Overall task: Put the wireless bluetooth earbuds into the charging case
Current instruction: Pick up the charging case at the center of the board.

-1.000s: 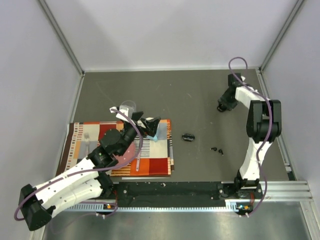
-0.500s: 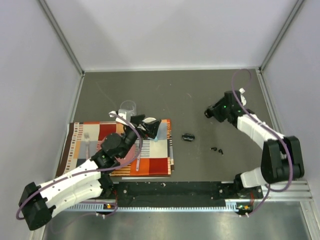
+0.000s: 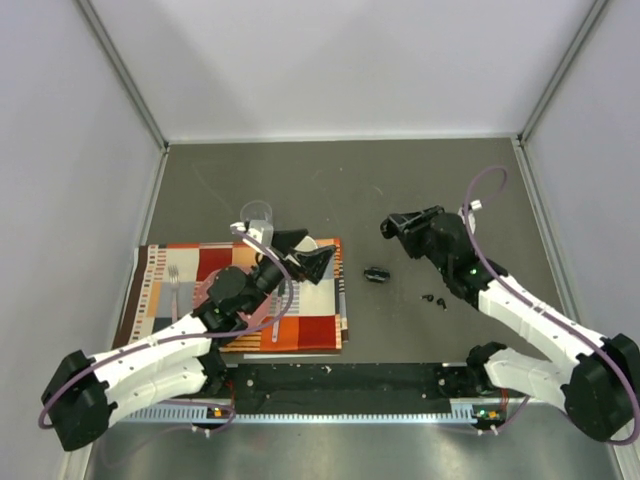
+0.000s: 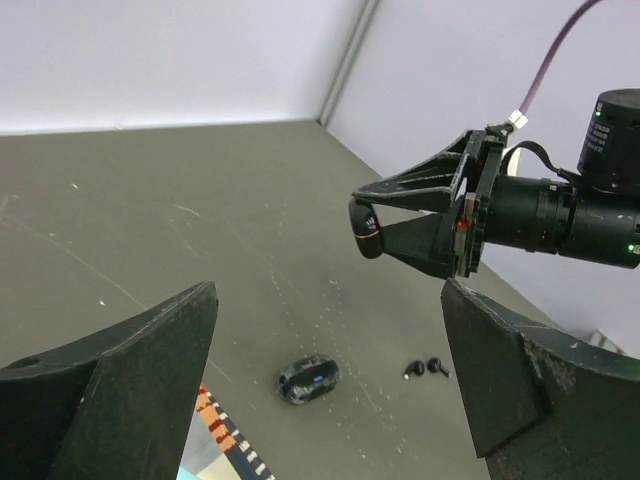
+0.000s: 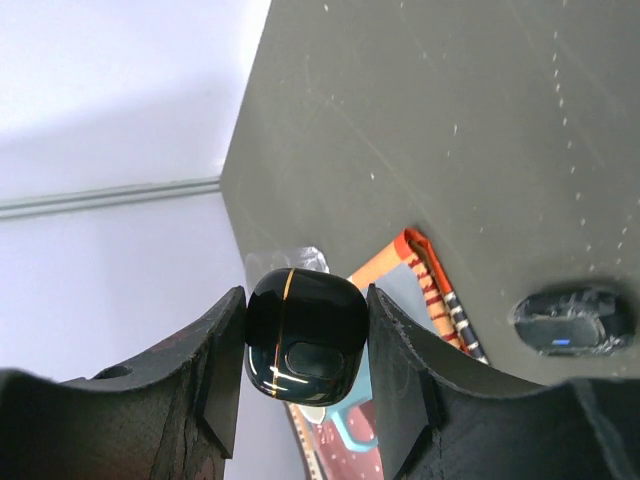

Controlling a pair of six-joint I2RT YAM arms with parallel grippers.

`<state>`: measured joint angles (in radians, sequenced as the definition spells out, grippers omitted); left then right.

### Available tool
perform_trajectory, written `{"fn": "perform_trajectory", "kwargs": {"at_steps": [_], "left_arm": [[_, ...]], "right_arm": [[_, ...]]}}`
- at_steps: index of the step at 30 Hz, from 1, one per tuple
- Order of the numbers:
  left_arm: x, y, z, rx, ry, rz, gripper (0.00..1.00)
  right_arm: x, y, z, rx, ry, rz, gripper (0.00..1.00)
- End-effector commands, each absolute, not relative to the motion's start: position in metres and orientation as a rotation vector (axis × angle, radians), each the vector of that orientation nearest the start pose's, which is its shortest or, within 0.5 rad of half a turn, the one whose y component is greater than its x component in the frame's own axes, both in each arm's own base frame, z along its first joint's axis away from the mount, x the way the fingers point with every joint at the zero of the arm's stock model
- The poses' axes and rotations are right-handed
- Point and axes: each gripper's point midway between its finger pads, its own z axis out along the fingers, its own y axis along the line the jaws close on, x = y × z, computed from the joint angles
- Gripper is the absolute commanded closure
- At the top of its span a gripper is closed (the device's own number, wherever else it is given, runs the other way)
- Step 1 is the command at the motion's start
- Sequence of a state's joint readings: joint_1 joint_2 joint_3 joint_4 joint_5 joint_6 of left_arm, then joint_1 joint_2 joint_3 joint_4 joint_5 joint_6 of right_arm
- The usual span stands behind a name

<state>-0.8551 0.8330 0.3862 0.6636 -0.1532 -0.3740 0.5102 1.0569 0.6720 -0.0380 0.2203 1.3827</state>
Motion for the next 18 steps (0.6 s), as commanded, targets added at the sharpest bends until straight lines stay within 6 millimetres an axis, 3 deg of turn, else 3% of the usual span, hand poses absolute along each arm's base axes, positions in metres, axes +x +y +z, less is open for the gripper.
{"fn": "perform_trajectory", "kwargs": {"at_steps": [1,11,18], "left_arm": [[0.225,-0.267,0.282,0.293,1.339,-0.997,0.01],[0.224,-0.297,0.266,0.363,1.385,-1.078,0.01],[0.231,-0.307,0.267,0.335,1.381,-1.091,0.02]], "right_arm": [[0.312,0.199,0.219,1.093,1.696,1.119,0.88],[0.291,0.23,0.234,1.05,1.652,1.226,0.89],[0.282,0.244,0.242,1.034,1.638,1.273,0.9]]}}
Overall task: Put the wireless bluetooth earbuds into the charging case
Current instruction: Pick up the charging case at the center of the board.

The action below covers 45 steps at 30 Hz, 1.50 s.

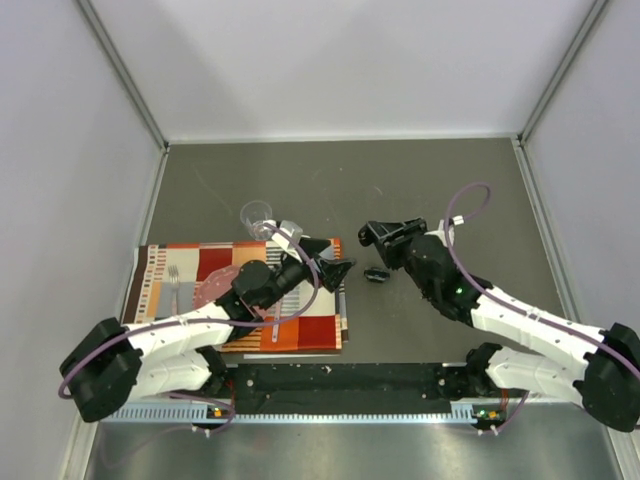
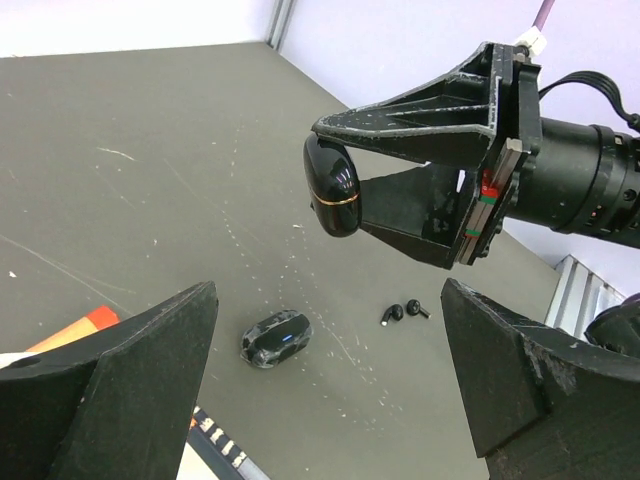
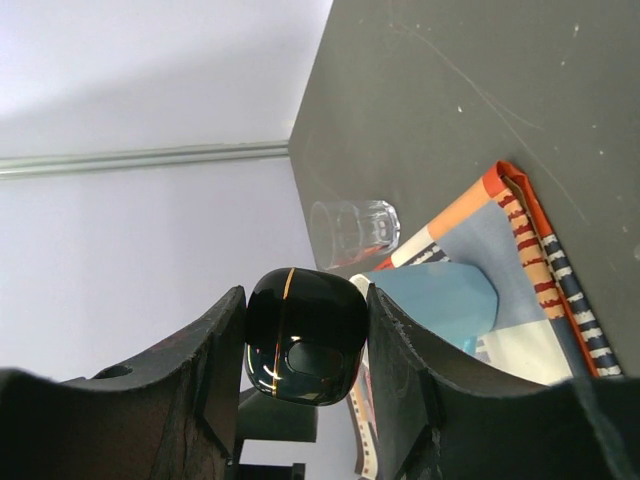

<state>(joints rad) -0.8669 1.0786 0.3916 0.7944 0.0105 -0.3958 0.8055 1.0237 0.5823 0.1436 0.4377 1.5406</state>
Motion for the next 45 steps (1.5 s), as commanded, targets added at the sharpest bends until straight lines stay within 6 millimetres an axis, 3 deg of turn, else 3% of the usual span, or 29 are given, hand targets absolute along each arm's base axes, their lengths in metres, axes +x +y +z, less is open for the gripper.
{"fn": "perform_trajectory", "kwargs": {"at_steps": [1,18,30,34,39,45], "left_arm": [[0.231,-0.308,0.266,0.334,1.384,-1.093,0.02],[0.249,-0.319,0.277,0.262,1.316,-1.065,0.07],[0.256,-0.325,0.267,0.249,1.338,-1.06,0.13],[0.258,-0.325,0.263,0.236,1.344,-1.057,0.21],[0.26,-0.324,0.263,0.223,1.336,-1.055,0.39],[0.261,-0.325,0.262,0.216,1.337,-1.055,0.46]], "right_arm": [[0.282,0.246,0.242,1.032,1.636,1.276,0.9],[0.266,0.278,0.248,0.97,1.687,1.387,0.9],[0.261,0.291,0.257,0.945,1.678,1.439,0.9],[0.261,0.291,0.259,0.938,1.673,1.446,0.9],[0.259,0.294,0.261,0.927,1.675,1.453,0.9],[0.256,0.299,0.263,0.909,1.682,1.466,0.9]]}}
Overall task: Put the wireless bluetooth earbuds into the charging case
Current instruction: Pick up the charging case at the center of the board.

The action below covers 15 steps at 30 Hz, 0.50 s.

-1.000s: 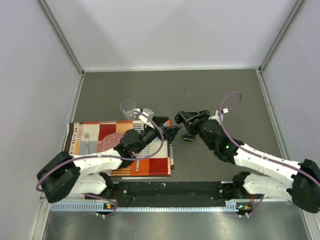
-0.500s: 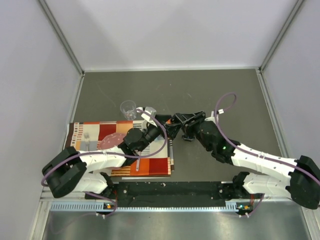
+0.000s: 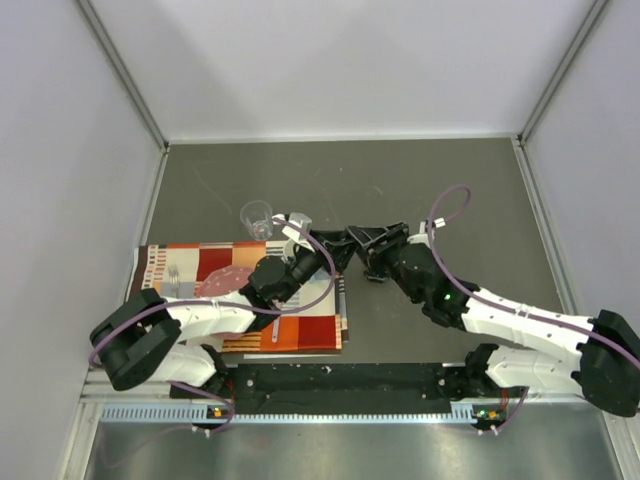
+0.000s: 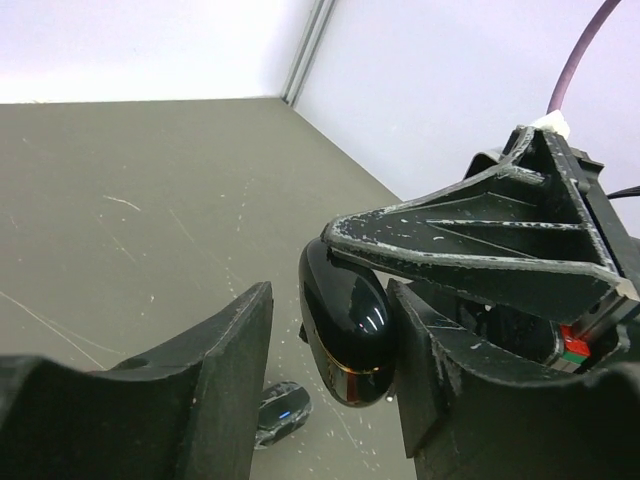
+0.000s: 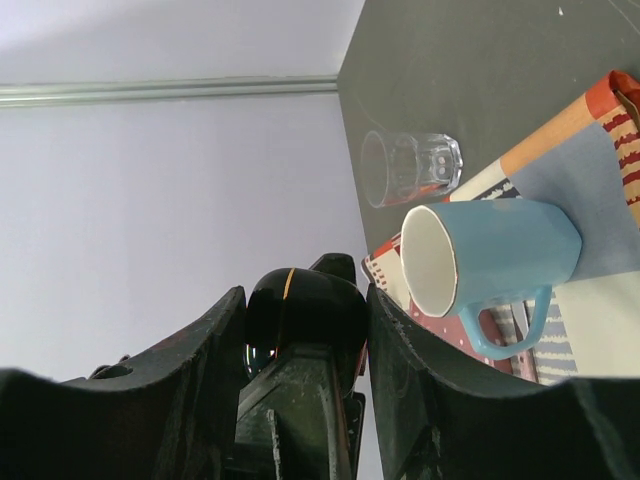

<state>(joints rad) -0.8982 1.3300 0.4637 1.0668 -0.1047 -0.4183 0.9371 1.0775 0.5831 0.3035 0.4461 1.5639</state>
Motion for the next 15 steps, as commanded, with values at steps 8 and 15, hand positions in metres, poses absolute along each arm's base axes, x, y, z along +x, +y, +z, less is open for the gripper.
{"fn": "perform_trajectory", "kwargs": {"at_steps": [8,15], "left_arm": [[0.261,-0.323,0.257,0.21,1.343,-1.051,0.74],[0.25,-0.319,0.259,0.28,1.3,-1.049,1.0]], "right_arm": [[0.253,0.298,0.263,0.901,1.671,1.479,0.9],[0.248,0.293,0.274,0.775,1.644,1.461,0.43]]}}
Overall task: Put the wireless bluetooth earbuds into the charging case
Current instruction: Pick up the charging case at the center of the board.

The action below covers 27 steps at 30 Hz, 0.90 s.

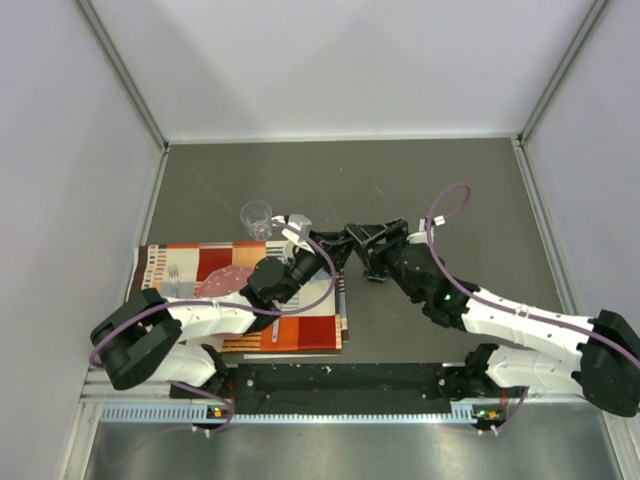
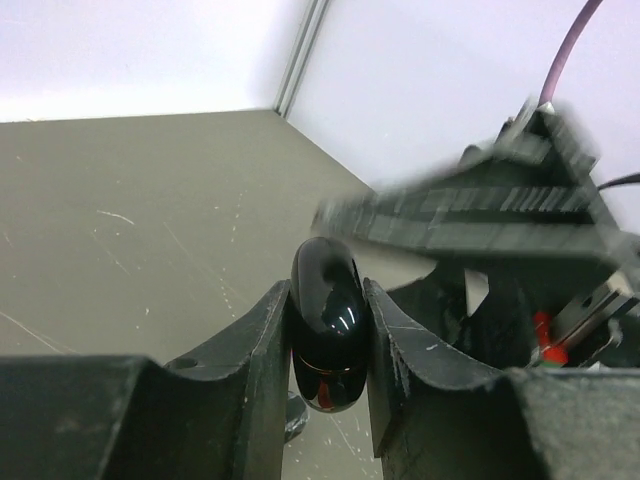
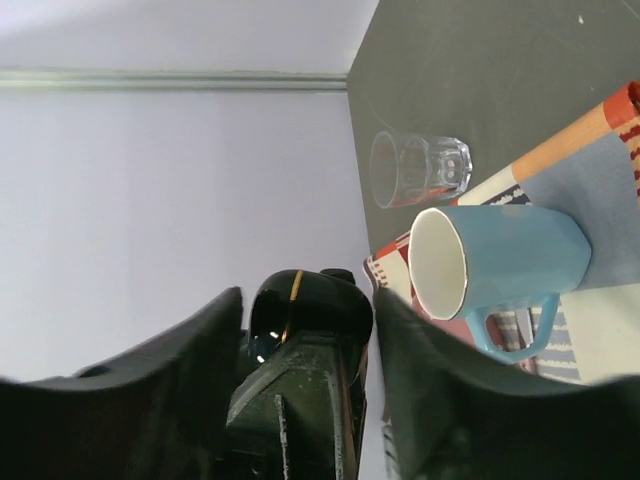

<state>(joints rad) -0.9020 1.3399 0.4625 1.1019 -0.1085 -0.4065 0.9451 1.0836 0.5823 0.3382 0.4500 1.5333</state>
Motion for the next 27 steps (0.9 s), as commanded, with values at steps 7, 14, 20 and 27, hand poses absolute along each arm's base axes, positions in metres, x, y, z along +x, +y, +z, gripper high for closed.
{"fn": "perform_trajectory", "kwargs": {"at_steps": [7,14,20,27], "left_arm": [[0.226,-0.301,0.267,0.399,1.222,-1.003,1.0],[0.196,-0.292,0.296,0.693,1.117,-0.901,1.0],[0.183,-0.279,0.309,0.779,0.992,-0.846,1.0],[0.18,-0.292,0.307,0.855,0.991,-0.883,1.0]], "right_arm": [[0.244,0.286,0.3,0.505,1.765,1.365,0.02],[0.22,0.287,0.32,0.197,1.877,1.516,0.01],[0.197,0.296,0.334,0.058,1.842,1.693,0.01],[0.181,0.315,0.337,-0.098,1.841,1.863,0.02]]}}
